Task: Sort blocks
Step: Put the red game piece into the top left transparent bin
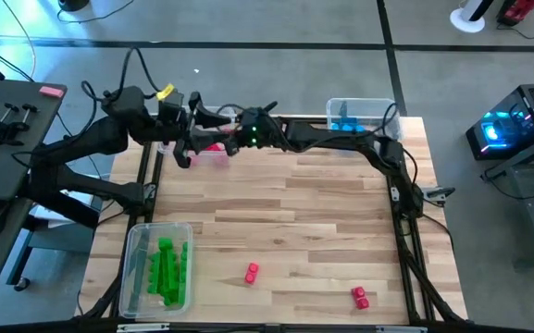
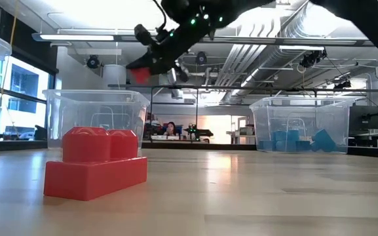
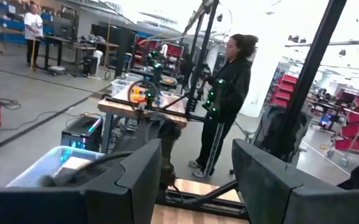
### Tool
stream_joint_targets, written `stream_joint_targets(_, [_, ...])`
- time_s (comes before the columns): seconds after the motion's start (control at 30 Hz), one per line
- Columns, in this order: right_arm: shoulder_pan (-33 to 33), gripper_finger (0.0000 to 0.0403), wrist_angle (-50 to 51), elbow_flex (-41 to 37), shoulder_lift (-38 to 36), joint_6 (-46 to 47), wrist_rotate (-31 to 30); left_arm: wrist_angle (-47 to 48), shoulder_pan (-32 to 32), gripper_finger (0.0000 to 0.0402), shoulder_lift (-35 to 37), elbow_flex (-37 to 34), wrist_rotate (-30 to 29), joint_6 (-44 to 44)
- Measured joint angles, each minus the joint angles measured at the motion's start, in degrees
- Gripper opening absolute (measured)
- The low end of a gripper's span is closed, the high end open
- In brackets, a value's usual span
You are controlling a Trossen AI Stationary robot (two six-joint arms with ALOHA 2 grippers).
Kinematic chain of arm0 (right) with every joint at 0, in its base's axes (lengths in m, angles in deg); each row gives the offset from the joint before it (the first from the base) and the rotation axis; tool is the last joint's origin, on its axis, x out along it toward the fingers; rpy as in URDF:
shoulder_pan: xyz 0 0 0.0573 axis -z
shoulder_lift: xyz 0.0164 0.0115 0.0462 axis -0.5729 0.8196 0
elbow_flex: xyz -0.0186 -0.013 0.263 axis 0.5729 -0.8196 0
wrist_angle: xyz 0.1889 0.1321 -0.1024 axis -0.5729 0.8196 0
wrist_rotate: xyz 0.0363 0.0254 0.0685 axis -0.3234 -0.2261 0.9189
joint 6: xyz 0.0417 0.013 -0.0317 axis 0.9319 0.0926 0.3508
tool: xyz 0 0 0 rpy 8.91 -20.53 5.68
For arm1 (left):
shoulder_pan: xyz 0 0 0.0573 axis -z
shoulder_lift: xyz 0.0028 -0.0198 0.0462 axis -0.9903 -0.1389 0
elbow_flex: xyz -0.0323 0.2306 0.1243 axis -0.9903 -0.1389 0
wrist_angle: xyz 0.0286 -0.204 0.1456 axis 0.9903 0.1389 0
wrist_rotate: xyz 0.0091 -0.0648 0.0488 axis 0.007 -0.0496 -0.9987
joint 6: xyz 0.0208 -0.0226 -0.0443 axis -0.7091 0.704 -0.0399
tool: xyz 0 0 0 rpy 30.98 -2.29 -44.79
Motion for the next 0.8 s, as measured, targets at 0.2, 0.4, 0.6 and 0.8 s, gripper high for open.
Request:
stream_joint_targets(0.2, [2.4, 0.0008, -14.8, 1.0, 5.4, 3.9, 4.1, -0.5, 0.9, 0.0184, -1.7, 0.0, 0.0, 1.4])
stream_joint_targets(0.4, [2.5, 0.0027, -20.8, 1.1, 7.2, 5.9, 4.6, -0.5, 1.0, 0.0184, -2.5, 0.0, 0.0, 1.6])
stream_joint_targets(0.6, [2.7, 0.0107, -22.9, 1.1, 7.3, 4.9, 7.0, -1.3, 1.0, 0.0184, -2.5, 0.0, 0.0, 1.6])
stream_joint_targets(0.8, [3.8, 0.0190, -23.4, 1.1, 7.1, 3.6, 8.3, -1.2, 1.2, 0.0184, -2.4, 0.0, 0.0, 1.6])
